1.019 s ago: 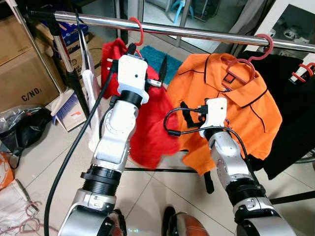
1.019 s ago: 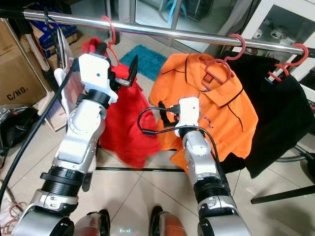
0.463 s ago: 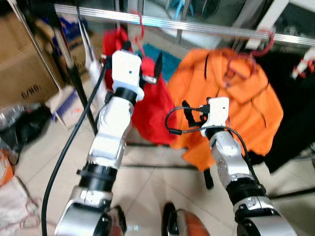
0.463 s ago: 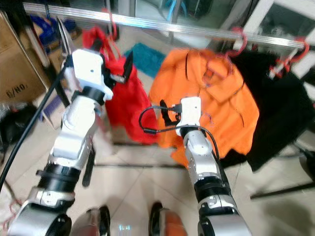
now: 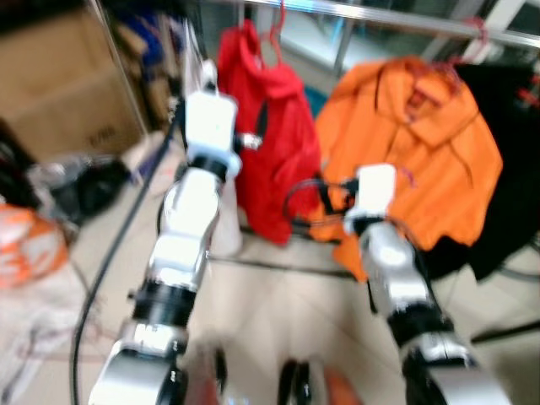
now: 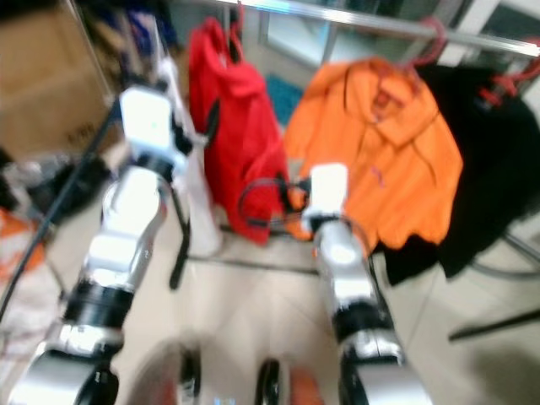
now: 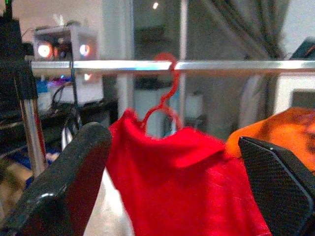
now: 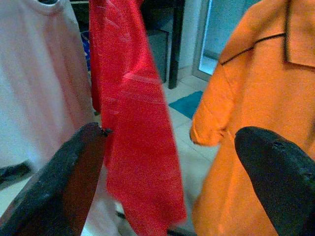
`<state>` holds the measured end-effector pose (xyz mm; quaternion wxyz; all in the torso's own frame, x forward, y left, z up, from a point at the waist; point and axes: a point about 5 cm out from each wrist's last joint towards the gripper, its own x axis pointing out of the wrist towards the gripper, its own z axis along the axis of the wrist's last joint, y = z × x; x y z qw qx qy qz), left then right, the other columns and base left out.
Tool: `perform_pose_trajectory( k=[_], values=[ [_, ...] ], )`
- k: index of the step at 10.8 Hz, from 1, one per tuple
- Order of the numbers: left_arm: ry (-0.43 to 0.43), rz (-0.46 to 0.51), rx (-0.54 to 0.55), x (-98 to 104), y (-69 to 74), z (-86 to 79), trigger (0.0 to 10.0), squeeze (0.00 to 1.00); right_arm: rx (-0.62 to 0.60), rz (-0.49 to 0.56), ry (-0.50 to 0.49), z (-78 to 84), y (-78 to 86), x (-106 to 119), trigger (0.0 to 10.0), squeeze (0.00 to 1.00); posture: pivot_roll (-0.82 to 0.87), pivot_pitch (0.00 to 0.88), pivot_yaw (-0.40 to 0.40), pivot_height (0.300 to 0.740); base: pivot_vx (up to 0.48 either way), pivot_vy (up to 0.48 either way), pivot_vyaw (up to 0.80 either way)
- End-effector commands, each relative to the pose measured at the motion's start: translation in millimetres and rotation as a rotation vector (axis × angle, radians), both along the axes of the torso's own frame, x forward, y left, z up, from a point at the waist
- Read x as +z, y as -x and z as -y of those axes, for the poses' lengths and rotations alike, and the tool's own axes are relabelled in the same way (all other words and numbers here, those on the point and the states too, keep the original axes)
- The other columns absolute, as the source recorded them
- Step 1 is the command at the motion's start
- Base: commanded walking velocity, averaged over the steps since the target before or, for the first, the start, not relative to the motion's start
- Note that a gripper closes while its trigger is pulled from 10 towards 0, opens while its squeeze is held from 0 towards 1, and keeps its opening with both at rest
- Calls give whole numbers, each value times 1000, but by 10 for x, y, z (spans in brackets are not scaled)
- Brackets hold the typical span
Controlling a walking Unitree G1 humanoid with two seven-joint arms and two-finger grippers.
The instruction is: Hang hanger
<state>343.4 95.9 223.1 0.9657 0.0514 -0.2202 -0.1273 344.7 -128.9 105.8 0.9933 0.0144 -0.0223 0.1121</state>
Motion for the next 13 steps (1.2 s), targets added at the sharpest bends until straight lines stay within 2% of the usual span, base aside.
perform_pose_trajectory(
  k=[1, 3, 4, 5, 6, 7, 8, 10, 12, 13],
  values=[
    [-1, -12, -17, -15, -3, 25, 10000, 224, -23, -6, -11, 57, 16, -30, 10000, 0, -48, 145, -102, 740, -266, 0, 0],
    [13, -34, -9, -56, -13, 6, 10000, 224, -28, -8, -5, 79, 19, -38, 10000, 0, -49, 148, -100, 740, -131, 0, 0],
    [108, -117, 89, -193, -58, -176, 10000, 157, -40, -15, -3, 92, 25, -63, 10000, 0, -50, 151, -85, 740, 0, 0, 0],
    [145, -212, 209, -423, -48, -429, 10000, 16, -55, -23, -6, 111, 45, -98, 10000, 0, -53, 151, -76, 740, 0, 0, 0],
    [149, -257, 281, -569, -7, -567, 10000, 0, -65, -29, -6, 131, 55, -121, 10000, 0, -49, 152, -73, 740, 0, 0, 0],
    [102, -337, 357, -840, 105, -710, 10000, 0, -83, -33, 5, 162, 74, -160, 10000, 0, -47, 150, -68, 740, 0, 0, 0],
    [59, -408, 391, -1050, 208, -753, 10000, 0, -113, -40, 10, 207, 85, -198, 10000, 0, -45, 146, -68, 740, 0, 0, 0],
    [10, -443, 357, -1225, 362, -685, 10000, 0, -211, -56, 8, 357, 121, -277, 10000, 0, -43, 138, -76, 740, 0, 0, 0],
    [-23, -422, 352, -1144, 285, -665, 10000, 0, -246, -53, -51, 414, 120, -273, 10000, 0, -44, 145, -76, 740, 0, 0, 0],
    [1, -429, 353, -1137, 276, -687, 10000, 0, -227, -64, -32, 368, 114, -287, 10000, 0, -42, 146, -75, 740, 0, 0, 0]
  ],
)
